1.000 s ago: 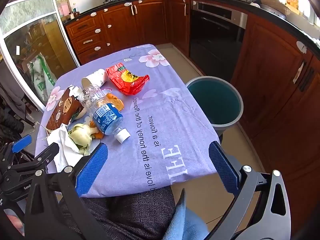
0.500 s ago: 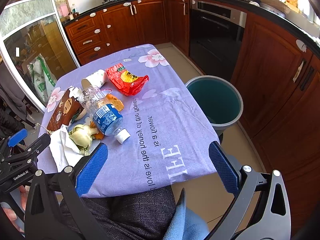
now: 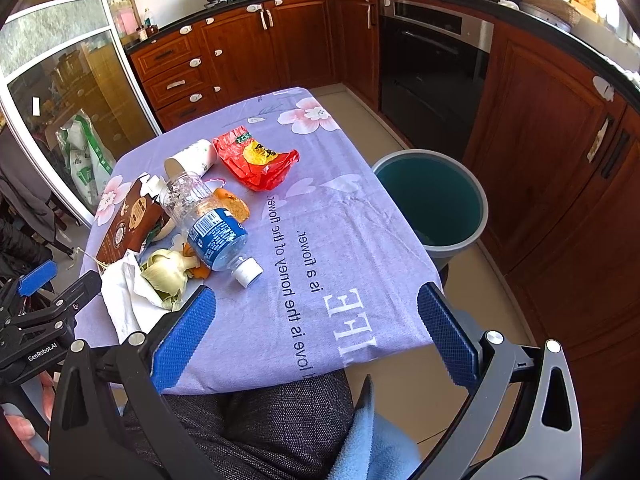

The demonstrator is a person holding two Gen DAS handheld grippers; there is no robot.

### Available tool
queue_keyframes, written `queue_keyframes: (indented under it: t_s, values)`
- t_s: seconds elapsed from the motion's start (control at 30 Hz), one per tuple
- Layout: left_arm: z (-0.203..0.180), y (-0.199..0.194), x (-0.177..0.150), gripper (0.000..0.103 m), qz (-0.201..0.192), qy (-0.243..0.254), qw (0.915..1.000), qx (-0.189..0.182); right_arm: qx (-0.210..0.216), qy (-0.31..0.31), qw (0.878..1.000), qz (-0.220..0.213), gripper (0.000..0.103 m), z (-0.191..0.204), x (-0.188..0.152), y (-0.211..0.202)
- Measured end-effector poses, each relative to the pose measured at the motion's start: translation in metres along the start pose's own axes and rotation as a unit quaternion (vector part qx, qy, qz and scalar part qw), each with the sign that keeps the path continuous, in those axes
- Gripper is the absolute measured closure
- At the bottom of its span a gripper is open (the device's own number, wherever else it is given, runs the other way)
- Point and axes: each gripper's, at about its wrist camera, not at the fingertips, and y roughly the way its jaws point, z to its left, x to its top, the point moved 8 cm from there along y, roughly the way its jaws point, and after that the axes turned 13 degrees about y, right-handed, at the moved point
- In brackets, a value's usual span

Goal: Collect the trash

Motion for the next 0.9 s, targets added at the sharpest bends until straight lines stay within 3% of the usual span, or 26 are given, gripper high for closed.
queue_keyframes:
  t_s: [0.9]
  values:
    - [-0.0087, 0.0019, -0.0042, 0.004, 0.005, 0.006, 1.0, -0.005, 0.001, -0.002, 1.0, 0.008, 0.006, 0.002, -0.0043, 0.0025]
